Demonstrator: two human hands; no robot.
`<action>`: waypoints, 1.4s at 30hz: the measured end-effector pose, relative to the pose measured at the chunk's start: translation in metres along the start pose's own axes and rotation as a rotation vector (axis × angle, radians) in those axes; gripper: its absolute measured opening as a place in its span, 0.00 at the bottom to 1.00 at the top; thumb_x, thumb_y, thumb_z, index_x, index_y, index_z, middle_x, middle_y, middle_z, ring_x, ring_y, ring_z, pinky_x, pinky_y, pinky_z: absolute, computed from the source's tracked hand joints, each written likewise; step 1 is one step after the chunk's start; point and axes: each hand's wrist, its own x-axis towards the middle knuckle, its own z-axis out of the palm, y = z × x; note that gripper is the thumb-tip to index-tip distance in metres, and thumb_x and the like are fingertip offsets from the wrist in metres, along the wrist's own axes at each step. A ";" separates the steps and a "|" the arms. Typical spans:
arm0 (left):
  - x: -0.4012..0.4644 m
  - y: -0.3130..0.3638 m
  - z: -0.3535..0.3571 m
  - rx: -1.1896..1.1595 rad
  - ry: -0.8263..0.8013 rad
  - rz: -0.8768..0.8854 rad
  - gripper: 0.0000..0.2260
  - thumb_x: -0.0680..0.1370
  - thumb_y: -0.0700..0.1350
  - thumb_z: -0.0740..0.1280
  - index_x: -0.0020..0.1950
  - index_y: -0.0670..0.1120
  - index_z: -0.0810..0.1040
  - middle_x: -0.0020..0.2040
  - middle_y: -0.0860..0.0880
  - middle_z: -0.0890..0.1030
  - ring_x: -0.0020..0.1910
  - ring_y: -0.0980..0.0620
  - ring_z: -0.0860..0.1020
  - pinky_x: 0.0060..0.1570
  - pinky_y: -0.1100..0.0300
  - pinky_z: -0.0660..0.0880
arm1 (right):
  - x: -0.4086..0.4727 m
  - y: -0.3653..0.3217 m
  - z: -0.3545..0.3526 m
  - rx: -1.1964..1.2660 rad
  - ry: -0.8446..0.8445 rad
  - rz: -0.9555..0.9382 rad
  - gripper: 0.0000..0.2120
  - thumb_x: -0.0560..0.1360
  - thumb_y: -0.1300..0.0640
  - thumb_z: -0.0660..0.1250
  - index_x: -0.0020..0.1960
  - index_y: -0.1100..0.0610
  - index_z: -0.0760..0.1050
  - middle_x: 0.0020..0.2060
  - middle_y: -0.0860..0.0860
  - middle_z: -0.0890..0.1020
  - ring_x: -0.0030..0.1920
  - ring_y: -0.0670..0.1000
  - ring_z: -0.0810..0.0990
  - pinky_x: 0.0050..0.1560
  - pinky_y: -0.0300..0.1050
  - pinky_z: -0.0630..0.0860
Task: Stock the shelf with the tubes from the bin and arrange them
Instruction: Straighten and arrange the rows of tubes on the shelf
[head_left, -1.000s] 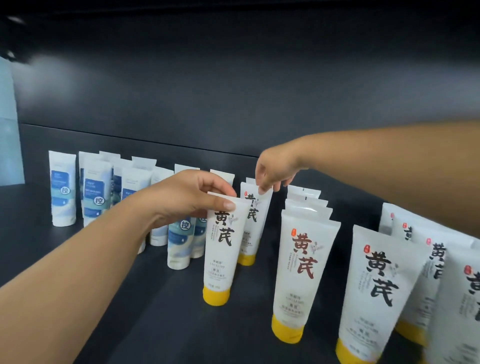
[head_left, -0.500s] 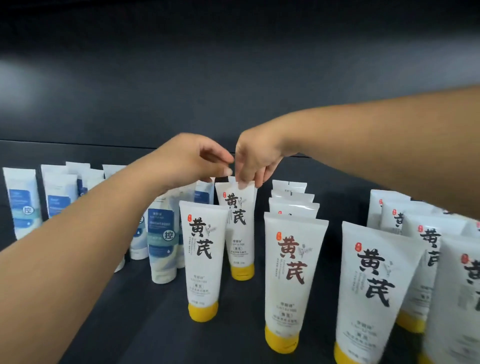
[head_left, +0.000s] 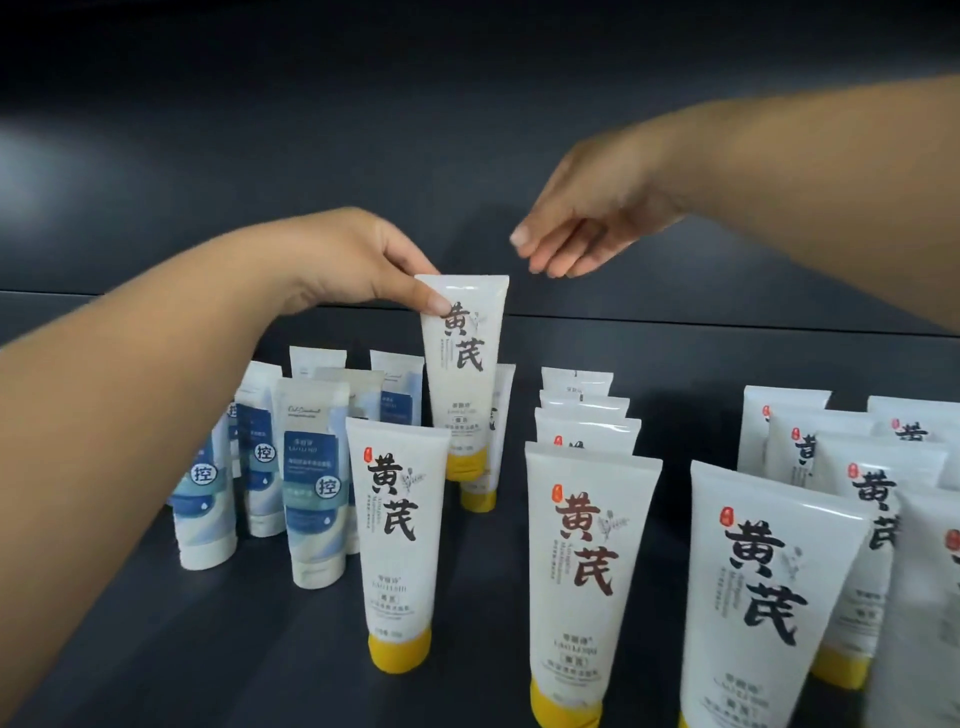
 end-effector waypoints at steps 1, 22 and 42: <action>0.000 -0.002 0.001 0.043 -0.022 -0.012 0.02 0.65 0.48 0.75 0.35 0.55 0.83 0.42 0.60 0.83 0.51 0.59 0.77 0.62 0.59 0.66 | 0.002 0.007 0.000 -0.040 0.003 0.028 0.05 0.75 0.58 0.66 0.41 0.57 0.76 0.35 0.51 0.80 0.35 0.46 0.78 0.46 0.40 0.77; 0.011 -0.023 0.050 0.250 -0.267 0.017 0.05 0.69 0.48 0.73 0.38 0.53 0.78 0.37 0.59 0.79 0.40 0.59 0.76 0.50 0.60 0.72 | 0.025 0.080 0.049 -0.434 -0.165 0.197 0.06 0.74 0.59 0.68 0.39 0.53 0.75 0.38 0.49 0.79 0.43 0.50 0.80 0.40 0.37 0.76; 0.012 -0.026 0.038 0.262 -0.263 -0.008 0.05 0.70 0.46 0.74 0.39 0.51 0.78 0.39 0.57 0.81 0.42 0.59 0.77 0.52 0.62 0.70 | -0.029 0.034 0.034 -0.369 -0.239 0.023 0.07 0.72 0.51 0.69 0.46 0.54 0.80 0.43 0.47 0.81 0.47 0.47 0.80 0.51 0.42 0.78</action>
